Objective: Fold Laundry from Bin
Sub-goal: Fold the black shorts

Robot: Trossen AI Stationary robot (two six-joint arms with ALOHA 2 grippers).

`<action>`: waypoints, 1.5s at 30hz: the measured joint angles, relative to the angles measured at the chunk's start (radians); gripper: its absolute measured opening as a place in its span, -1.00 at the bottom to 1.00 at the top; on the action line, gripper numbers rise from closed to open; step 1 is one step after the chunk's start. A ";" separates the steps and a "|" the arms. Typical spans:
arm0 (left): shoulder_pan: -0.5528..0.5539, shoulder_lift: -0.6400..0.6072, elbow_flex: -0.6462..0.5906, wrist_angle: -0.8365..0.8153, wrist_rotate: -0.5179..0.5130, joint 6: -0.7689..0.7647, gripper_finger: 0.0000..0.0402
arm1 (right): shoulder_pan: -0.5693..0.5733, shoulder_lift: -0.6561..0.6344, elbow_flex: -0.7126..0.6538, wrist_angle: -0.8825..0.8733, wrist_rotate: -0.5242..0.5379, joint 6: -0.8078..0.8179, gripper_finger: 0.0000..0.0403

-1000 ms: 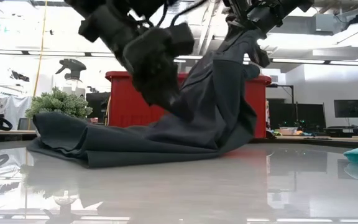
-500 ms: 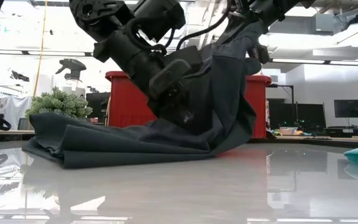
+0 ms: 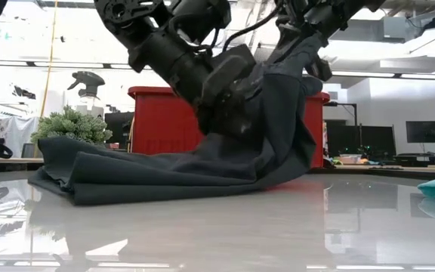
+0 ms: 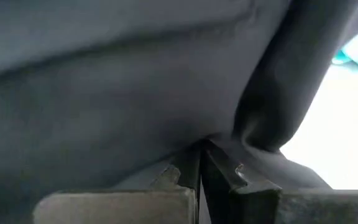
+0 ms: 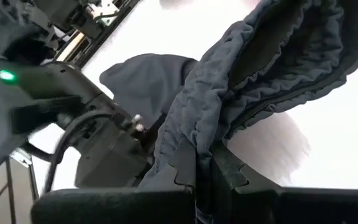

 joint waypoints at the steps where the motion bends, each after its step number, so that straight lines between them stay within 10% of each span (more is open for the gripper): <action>1: 0.005 0.004 0.001 -0.001 0.002 0.006 -1.00 | 0.000 0.000 0.001 -0.002 0.000 -0.006 -0.81; 14: 0.144 0.028 0.020 0.133 0.054 0.034 -1.00 | -0.029 -0.002 0.171 -0.257 0.034 -0.113 -0.81; 22: 0.149 0.059 0.152 -0.058 0.181 0.024 -1.00 | -0.078 0.021 0.176 -0.284 0.020 -0.129 -0.81; 38: 0.150 -0.396 0.142 -0.997 0.180 0.133 -1.00 | -0.056 0.094 0.177 -0.137 -0.003 -0.100 -0.81; 45: 0.069 -0.660 -0.166 -0.902 0.091 -0.078 -1.00 | -0.006 0.205 0.176 0.026 -0.030 -0.059 -0.81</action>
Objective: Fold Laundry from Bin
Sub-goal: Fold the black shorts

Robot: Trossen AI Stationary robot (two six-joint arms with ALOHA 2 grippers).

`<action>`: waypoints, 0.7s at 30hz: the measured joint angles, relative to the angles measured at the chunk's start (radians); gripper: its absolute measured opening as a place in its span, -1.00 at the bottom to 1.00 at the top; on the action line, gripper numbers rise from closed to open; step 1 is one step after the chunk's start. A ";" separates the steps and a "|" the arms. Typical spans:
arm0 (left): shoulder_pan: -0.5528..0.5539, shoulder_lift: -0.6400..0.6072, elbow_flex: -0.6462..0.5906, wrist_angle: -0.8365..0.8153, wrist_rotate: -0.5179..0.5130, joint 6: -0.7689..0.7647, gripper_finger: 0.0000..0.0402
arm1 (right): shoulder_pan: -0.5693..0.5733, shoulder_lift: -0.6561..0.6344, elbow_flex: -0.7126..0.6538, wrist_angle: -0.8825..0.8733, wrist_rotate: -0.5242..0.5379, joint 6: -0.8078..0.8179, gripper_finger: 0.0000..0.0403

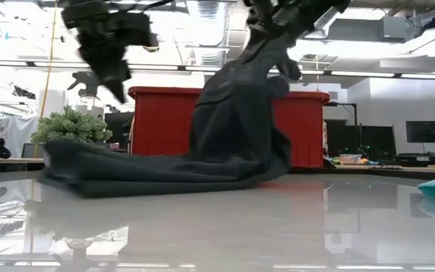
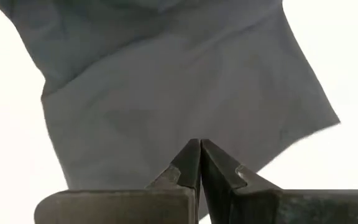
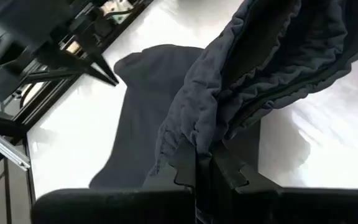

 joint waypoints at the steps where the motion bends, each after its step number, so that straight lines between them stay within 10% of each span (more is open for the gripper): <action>1: -0.012 -0.039 -0.049 0.013 -0.001 -0.047 -1.00 | 0.007 0.017 0.000 0.018 -0.001 0.006 -0.81; 11: -0.218 -0.401 -0.382 -0.055 -0.118 -0.530 -1.00 | 0.035 0.138 0.101 -0.016 -0.002 0.000 -0.81; 21: -0.277 -0.359 -0.471 -0.139 -0.261 -0.608 -1.00 | 0.013 0.131 0.156 -0.067 -0.001 -0.043 -0.81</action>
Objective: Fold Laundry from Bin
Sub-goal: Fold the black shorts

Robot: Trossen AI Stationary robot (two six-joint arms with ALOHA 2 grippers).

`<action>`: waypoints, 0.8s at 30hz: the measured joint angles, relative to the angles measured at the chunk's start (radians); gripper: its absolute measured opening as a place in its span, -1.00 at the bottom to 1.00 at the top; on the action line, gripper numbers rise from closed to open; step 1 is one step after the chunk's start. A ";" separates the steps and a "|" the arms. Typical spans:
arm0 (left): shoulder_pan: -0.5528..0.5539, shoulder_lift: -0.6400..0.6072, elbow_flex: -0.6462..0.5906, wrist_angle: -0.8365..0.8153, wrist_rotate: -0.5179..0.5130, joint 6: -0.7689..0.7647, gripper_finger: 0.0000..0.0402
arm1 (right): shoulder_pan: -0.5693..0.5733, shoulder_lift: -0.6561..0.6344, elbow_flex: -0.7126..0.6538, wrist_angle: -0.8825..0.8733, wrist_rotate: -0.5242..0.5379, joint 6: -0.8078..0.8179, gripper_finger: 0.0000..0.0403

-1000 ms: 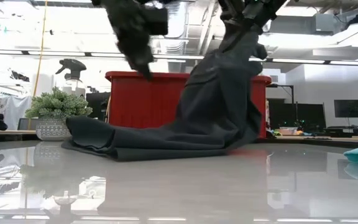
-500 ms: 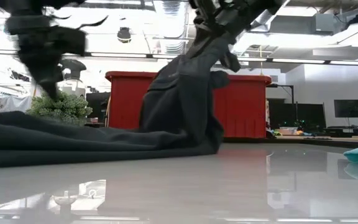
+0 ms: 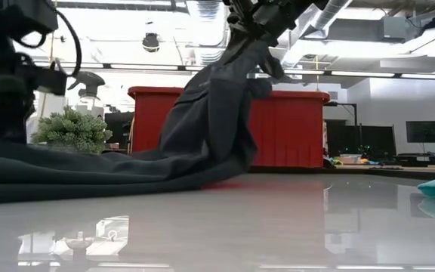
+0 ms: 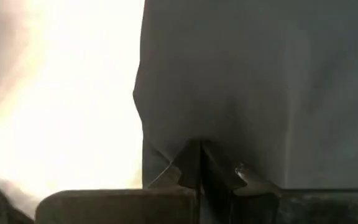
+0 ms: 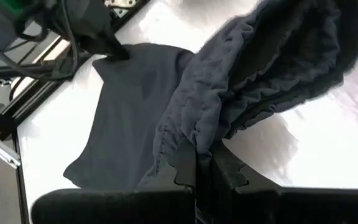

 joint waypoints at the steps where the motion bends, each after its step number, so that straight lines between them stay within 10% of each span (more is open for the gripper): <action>1: 0.000 0.012 -0.016 0.039 0.005 0.001 -1.00 | 0.000 0.000 0.003 -0.008 0.000 -0.001 -0.81; 15: 0.064 0.301 -0.078 0.651 0.074 0.135 -1.00 | -0.034 -0.002 0.003 -0.145 0.035 -0.014 -0.81; 24: 0.225 0.559 0.105 0.778 0.181 0.380 -1.00 | -0.048 -0.002 0.018 -0.176 0.035 -0.054 -0.81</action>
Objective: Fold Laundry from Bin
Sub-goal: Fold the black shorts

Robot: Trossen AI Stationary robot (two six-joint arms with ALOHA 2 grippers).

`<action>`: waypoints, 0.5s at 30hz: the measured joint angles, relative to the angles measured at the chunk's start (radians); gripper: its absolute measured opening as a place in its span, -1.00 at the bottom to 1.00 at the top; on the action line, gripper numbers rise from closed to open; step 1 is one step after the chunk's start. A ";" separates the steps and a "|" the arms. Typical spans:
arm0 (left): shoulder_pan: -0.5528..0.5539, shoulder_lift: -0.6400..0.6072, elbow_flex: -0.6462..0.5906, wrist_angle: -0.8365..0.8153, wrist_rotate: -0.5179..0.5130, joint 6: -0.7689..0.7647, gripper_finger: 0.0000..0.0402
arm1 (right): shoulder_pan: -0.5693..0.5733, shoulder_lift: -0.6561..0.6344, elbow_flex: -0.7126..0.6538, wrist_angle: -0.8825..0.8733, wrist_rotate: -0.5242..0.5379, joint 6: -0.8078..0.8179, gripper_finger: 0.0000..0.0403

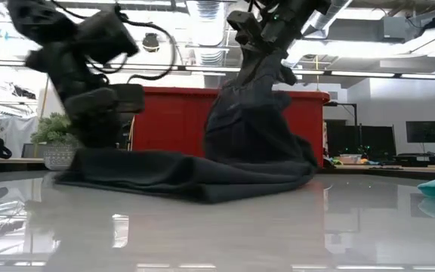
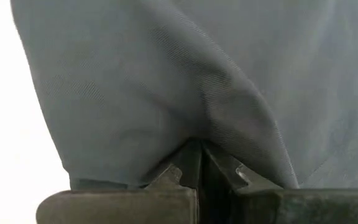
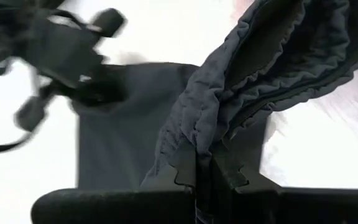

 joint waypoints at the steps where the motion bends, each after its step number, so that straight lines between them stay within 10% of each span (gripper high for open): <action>1: 0.008 0.021 0.022 0.003 0.011 0.021 -1.00 | 0.007 0.000 0.010 -0.003 0.000 -0.012 -0.81; 15: 0.037 0.103 0.112 0.039 0.036 0.092 -1.00 | 0.136 0.031 0.055 0.014 -0.004 0.007 -0.81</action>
